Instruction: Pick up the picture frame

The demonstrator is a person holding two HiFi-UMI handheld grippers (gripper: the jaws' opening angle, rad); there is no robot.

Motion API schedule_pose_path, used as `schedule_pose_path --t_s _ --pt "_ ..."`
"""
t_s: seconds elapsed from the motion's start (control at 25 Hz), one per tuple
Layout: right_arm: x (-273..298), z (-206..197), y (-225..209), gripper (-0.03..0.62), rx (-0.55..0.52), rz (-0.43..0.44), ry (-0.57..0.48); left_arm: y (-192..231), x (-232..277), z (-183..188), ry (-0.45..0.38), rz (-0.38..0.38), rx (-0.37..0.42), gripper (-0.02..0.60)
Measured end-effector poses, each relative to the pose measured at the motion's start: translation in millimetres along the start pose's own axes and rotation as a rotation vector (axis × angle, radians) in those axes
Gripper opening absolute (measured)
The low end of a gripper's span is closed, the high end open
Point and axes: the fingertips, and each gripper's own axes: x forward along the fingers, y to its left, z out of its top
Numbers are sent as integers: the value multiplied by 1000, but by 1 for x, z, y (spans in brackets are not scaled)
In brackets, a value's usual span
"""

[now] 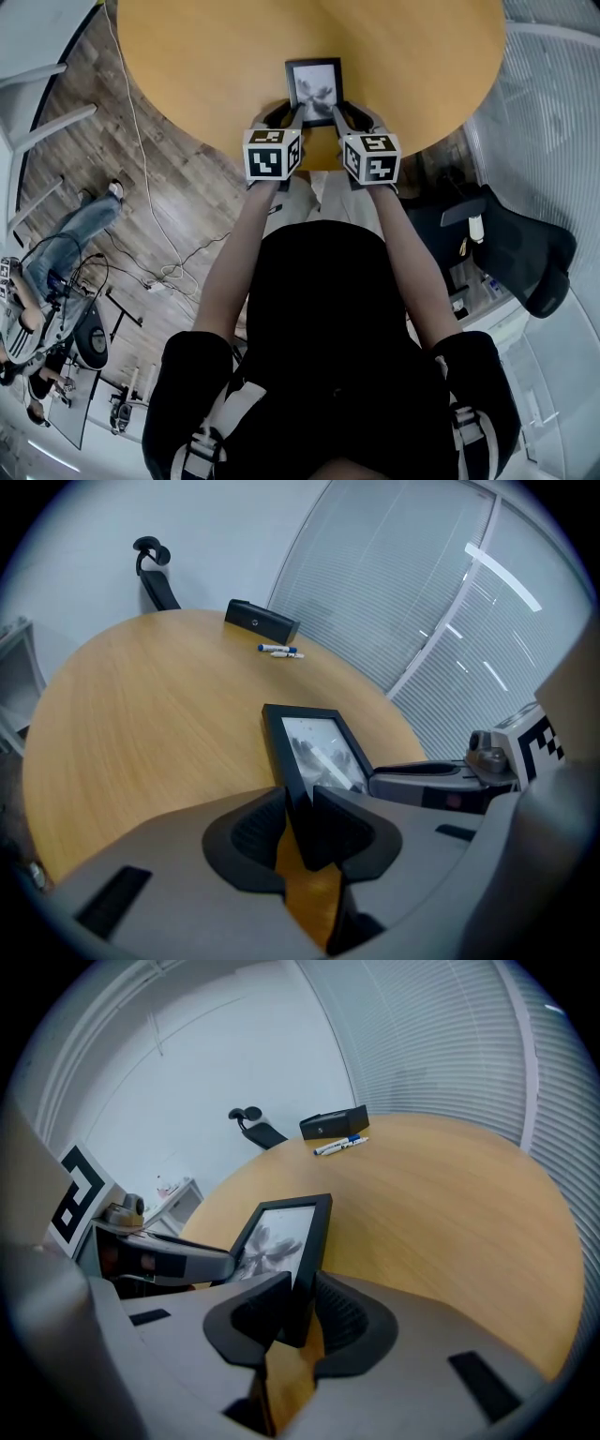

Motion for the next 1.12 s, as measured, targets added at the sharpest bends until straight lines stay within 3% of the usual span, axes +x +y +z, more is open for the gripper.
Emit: schedule_pose_path --t_s 0.56,1.12 --pt "-67 54 14 95 -13 -27 -150 -42 -59 53 -121 -43 43 103" --pt "-114 131 39 98 -78 -20 -332 -65 -121 127 -311 -19 150 100"
